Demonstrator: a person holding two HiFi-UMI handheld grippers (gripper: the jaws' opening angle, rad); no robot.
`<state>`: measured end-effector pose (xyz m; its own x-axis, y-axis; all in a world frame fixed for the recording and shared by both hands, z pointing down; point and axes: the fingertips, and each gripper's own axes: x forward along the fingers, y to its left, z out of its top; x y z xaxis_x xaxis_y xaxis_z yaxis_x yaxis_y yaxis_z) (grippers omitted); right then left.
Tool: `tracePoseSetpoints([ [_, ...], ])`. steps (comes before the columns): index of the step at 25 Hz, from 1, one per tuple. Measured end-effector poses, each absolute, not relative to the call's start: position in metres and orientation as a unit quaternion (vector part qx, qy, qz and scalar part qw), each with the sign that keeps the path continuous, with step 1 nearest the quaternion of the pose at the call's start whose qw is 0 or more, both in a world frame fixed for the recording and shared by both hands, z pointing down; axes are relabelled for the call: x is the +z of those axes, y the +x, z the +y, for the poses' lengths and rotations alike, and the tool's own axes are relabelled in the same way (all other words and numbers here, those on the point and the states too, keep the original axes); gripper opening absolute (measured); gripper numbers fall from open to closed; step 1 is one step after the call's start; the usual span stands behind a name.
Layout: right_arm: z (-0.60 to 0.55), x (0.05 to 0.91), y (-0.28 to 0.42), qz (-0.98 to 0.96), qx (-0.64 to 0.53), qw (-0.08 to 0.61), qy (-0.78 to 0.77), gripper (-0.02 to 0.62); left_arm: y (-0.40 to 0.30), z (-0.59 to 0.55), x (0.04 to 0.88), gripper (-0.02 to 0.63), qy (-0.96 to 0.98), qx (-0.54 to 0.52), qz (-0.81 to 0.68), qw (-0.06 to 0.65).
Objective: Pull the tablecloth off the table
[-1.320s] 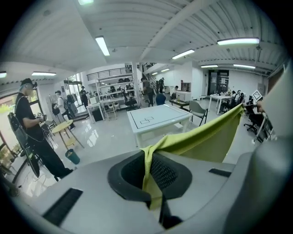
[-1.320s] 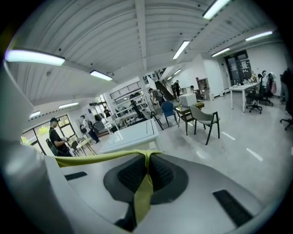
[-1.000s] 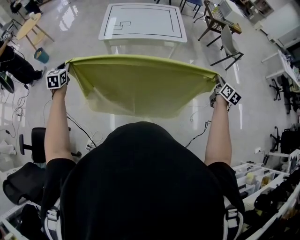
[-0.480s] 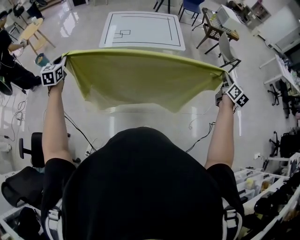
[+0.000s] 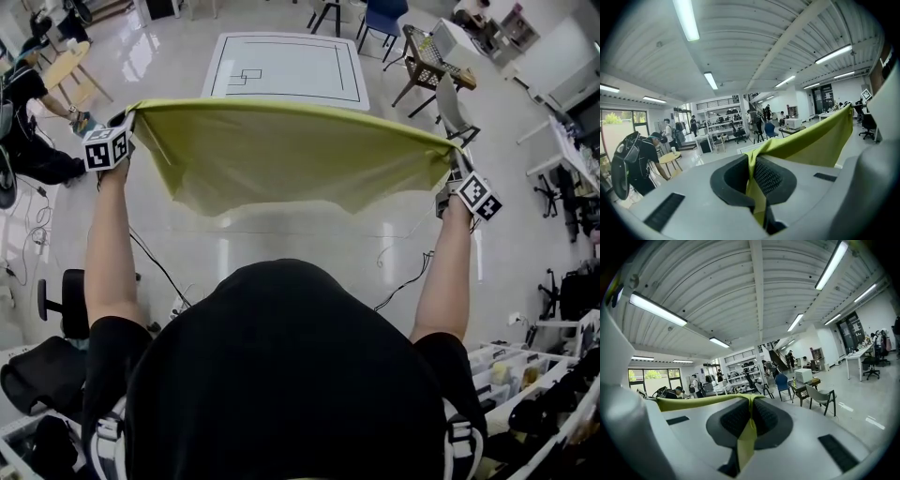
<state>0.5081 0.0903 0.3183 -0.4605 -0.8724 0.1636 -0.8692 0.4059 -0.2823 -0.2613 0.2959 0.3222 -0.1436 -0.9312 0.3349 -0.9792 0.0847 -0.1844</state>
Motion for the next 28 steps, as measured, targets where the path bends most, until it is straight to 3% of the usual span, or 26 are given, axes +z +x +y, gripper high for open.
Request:
tracePoseSetpoints([
  [28,0.1,0.328,0.498,0.837,-0.157,-0.018,-0.524,0.02,-0.272,0.31,0.349,0.025,0.651,0.186,-0.731,0.087],
])
